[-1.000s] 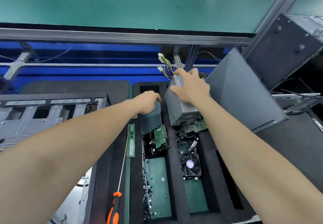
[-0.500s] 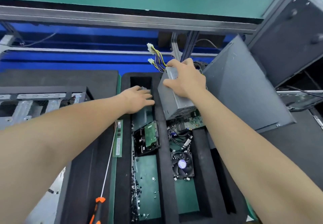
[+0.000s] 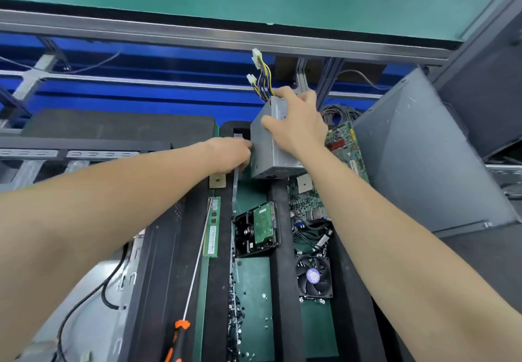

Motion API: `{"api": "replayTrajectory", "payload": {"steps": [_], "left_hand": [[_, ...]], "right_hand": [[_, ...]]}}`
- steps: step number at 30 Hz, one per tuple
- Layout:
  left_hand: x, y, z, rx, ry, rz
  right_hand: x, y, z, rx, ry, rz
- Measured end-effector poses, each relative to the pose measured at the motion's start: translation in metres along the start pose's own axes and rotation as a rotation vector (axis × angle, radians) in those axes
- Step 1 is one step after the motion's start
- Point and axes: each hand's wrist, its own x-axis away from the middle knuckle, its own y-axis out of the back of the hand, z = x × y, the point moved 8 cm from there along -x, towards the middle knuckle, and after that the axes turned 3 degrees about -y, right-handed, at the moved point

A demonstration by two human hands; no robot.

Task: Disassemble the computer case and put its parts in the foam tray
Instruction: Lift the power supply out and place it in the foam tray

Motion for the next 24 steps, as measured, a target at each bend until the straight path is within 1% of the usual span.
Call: {"api": "replayTrajectory", "payload": {"steps": [5, 8, 11, 14, 17, 18, 21, 23, 24], "left_hand": [[0.017, 0.026, 0.014, 0.164, 0.029, -0.215], [0.023, 0.038, 0.010, 0.080, -0.001, -0.288], [0.029, 0.046, -0.001, -0.052, -0.058, -0.314], [0.037, 0.053, -0.010, -0.187, -0.137, -0.376], [0.043, 0.060, -0.010, -0.226, -0.161, -0.397], [0.044, 0.063, -0.009, -0.199, -0.163, -0.378], [0.048, 0.075, -0.001, 0.066, -0.105, -0.344], [0.046, 0.080, -0.003, 0.223, -0.106, -0.318], [0.048, 0.081, -0.004, 0.318, -0.072, -0.301]], "right_hand": [[-0.004, -0.001, 0.002, 0.005, -0.019, -0.015], [-0.004, 0.001, 0.003, 0.013, -0.013, -0.021], [-0.003, 0.005, 0.000, 0.032, -0.013, -0.038], [-0.003, 0.012, -0.008, 0.041, -0.033, -0.059], [-0.002, 0.021, -0.016, 0.056, -0.052, -0.082], [-0.002, 0.024, -0.018, 0.057, -0.057, -0.089], [0.002, 0.032, -0.022, 0.062, -0.067, -0.104], [0.006, 0.037, -0.024, 0.067, -0.076, -0.112], [0.008, 0.038, -0.024, 0.064, -0.079, -0.117]]}}
